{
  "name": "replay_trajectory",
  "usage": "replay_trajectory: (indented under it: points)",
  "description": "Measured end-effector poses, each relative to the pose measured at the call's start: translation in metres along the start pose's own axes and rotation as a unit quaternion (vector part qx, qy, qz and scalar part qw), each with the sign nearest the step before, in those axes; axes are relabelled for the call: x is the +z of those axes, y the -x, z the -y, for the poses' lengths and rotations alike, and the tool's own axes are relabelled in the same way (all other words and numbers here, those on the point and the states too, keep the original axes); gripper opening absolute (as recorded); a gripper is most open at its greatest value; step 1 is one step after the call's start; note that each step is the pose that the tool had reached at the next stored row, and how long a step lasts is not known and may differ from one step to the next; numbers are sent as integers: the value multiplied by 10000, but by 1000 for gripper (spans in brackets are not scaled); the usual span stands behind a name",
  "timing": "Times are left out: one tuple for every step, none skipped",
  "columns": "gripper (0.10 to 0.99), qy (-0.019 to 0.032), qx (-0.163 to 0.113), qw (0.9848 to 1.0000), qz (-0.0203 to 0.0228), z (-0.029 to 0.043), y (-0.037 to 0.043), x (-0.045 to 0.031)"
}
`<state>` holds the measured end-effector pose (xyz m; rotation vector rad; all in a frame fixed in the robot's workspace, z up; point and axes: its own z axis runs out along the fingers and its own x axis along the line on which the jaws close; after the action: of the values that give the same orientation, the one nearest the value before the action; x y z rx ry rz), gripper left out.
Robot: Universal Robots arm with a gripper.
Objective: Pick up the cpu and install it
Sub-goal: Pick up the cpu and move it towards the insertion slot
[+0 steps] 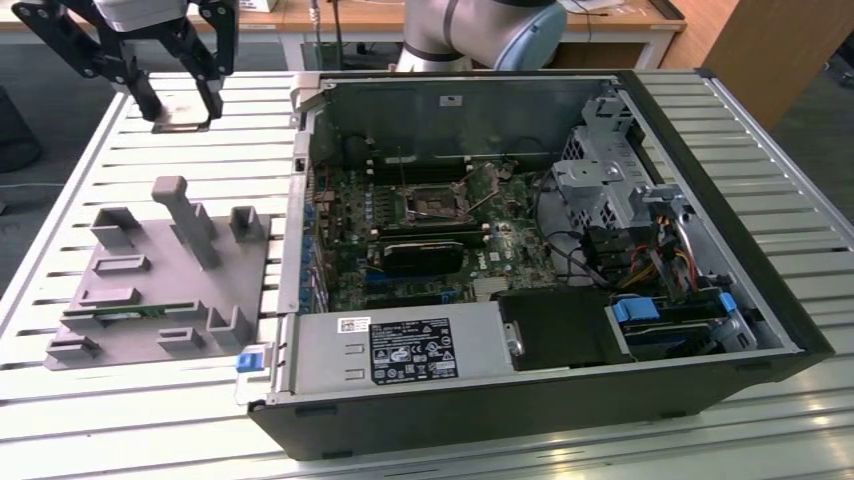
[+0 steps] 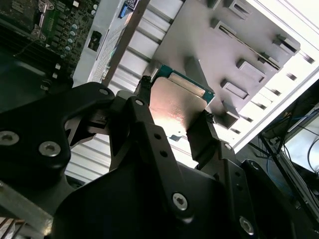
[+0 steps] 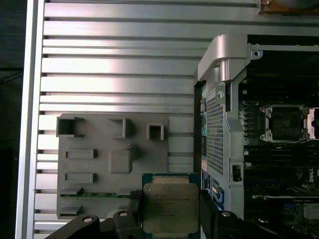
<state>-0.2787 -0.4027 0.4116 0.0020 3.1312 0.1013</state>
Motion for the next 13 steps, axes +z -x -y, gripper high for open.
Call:
replay_trajectory:
  points:
    - [541,0,0,10000,0,0,11,0]
    - [541,0,0,10000,0,-1,21,0]
    - [541,0,0,10000,0,-1,32,0]
    - [541,0,0,10000,0,-1,43,0]
    - [541,0,0,10000,0,-1,54,0]
    - [541,0,0,10000,0,-2,65,1]
    - [541,0,0,10000,0,-2,76,1]
    - [541,0,0,10000,0,-2,87,1]
    - [541,0,0,10000,0,-2,99,1]
    - [541,0,0,10000,0,-3,110,1]
    - [541,0,0,10000,0,-3,121,1]
    - [541,0,0,10000,0,-3,132,1]
    - [541,0,0,10000,0,-3,143,1]
